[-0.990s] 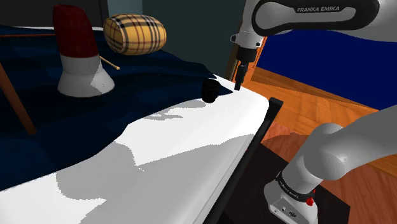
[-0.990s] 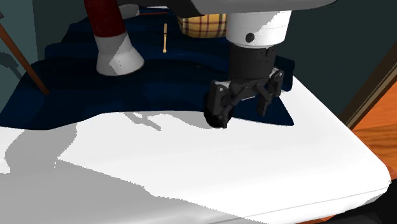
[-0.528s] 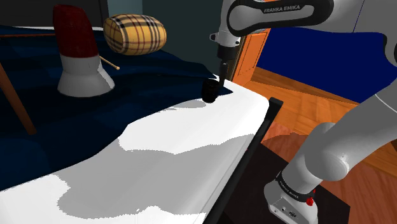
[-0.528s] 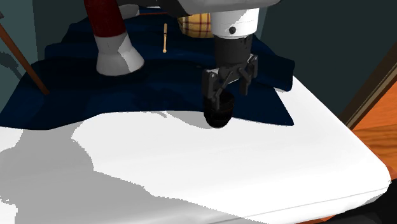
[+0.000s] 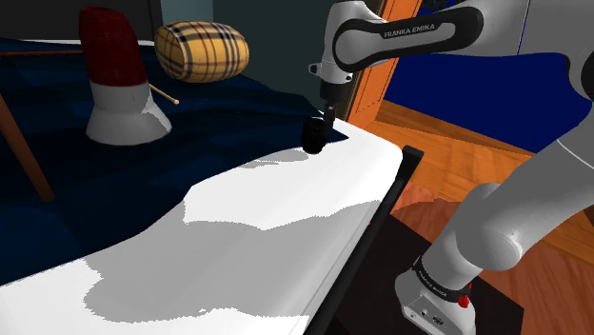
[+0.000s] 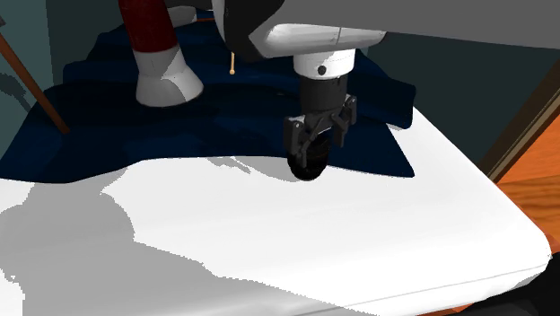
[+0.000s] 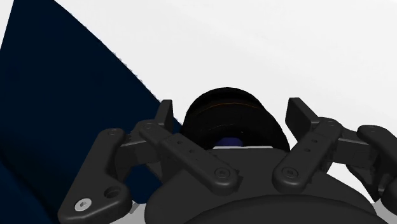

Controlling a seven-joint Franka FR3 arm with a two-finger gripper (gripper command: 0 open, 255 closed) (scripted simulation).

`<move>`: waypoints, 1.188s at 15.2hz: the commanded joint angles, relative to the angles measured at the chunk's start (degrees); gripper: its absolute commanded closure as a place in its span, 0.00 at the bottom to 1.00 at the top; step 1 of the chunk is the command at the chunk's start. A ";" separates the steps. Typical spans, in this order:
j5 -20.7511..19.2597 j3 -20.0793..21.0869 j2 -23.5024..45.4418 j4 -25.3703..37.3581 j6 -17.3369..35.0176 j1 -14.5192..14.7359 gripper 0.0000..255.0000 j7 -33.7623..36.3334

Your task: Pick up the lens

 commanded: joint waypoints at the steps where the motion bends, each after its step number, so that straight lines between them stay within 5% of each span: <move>1: -0.01 -0.01 0.00 -0.30 0.32 0.00 1.00 0.01; 10: 0.01 0.04 0.08 -0.26 0.37 0.02 1.00 0.08; 18: 0.14 0.13 -0.70 5.13 -5.80 0.06 1.00 -0.31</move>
